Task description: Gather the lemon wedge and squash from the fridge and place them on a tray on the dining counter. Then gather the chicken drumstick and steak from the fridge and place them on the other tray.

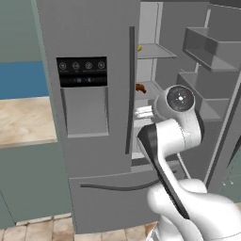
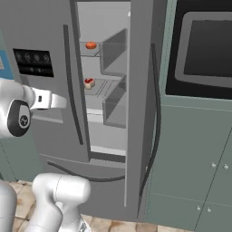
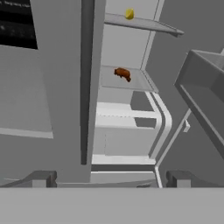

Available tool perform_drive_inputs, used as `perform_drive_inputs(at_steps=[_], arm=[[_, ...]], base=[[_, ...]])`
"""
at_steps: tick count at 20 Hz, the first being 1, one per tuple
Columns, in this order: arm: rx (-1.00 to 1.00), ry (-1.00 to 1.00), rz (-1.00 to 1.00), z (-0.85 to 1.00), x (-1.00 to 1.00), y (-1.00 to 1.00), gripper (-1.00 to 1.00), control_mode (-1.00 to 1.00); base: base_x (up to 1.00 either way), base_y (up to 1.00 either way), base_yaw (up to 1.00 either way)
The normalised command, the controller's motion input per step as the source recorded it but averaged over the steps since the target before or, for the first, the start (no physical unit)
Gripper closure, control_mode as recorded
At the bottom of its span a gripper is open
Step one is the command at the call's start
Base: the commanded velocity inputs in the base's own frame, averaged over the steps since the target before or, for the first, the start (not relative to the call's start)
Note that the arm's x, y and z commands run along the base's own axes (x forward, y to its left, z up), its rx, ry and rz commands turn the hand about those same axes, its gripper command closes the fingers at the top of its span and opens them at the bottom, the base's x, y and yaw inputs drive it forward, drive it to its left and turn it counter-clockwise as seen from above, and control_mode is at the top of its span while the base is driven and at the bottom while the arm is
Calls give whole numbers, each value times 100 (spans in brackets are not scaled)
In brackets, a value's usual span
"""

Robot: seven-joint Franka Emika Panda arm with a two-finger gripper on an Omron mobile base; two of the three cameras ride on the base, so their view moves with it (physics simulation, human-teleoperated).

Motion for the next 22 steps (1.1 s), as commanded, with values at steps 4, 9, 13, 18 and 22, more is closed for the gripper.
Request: perform_drive_inputs(at_steps=[4,9,13,18,22], arm=[[0,0,0,0,0,-6,-100,-100],[0,0,0,0,0,-1,-100,-100],[0,1,0,0,7,0,-100,-100],[0,0,0,0,32,0,-100,-100],[0,0,0,0,36,0,-100,-100]], base=[[0,0,0],[0,0,0],[0,0,0],[0,0,0],[0,0,0]])
